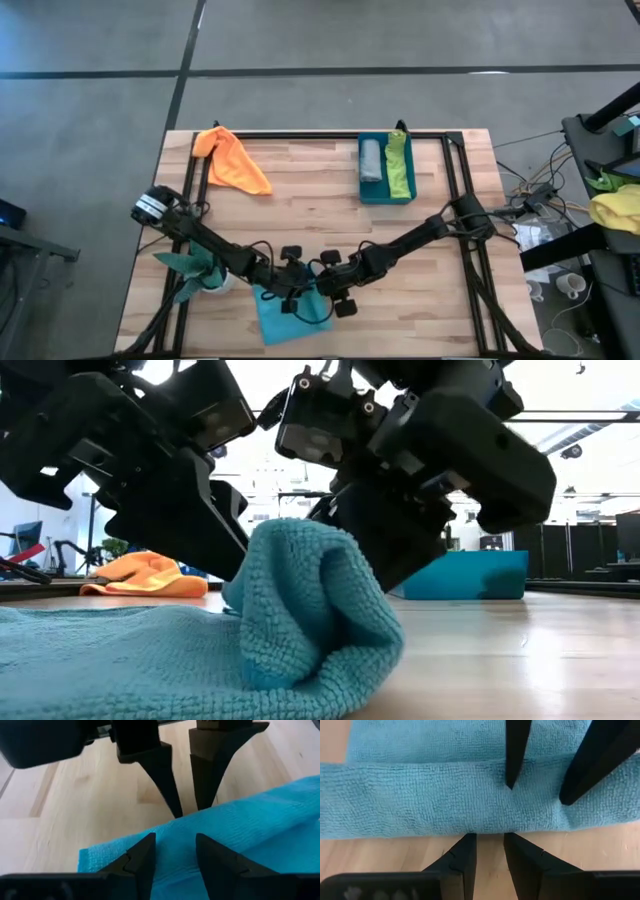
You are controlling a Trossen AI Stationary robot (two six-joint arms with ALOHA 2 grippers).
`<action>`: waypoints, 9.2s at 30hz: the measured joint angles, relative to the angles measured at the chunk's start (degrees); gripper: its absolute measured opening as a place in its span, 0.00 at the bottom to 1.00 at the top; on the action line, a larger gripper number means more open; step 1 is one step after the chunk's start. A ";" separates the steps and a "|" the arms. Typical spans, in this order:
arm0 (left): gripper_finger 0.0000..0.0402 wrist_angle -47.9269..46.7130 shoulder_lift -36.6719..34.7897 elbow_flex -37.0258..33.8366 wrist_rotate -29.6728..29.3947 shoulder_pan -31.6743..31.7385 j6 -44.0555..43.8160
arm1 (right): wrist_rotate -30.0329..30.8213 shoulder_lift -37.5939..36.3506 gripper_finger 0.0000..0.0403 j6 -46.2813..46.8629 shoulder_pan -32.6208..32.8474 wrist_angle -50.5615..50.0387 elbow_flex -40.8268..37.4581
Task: Roll microfiber towels into tight, uniform cylinder then place into a basket
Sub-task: Roll the blue towel
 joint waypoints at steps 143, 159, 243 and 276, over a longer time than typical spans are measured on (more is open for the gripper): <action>0.63 -6.70 0.11 -0.68 3.14 -5.05 -3.41 | -0.06 7.80 0.95 3.31 0.11 -5.33 13.02; 0.63 -8.38 -1.66 0.82 4.35 -6.19 -0.42 | 1.00 7.35 0.95 6.02 0.36 -4.64 15.81; 0.63 -30.83 -4.26 4.08 10.07 -12.00 -18.50 | 5.96 18.24 0.95 9.82 2.54 -0.32 30.52; 0.63 -16.24 -1.33 2.79 0.17 -12.13 -13.51 | 4.47 17.46 0.95 5.88 3.33 -5.41 28.97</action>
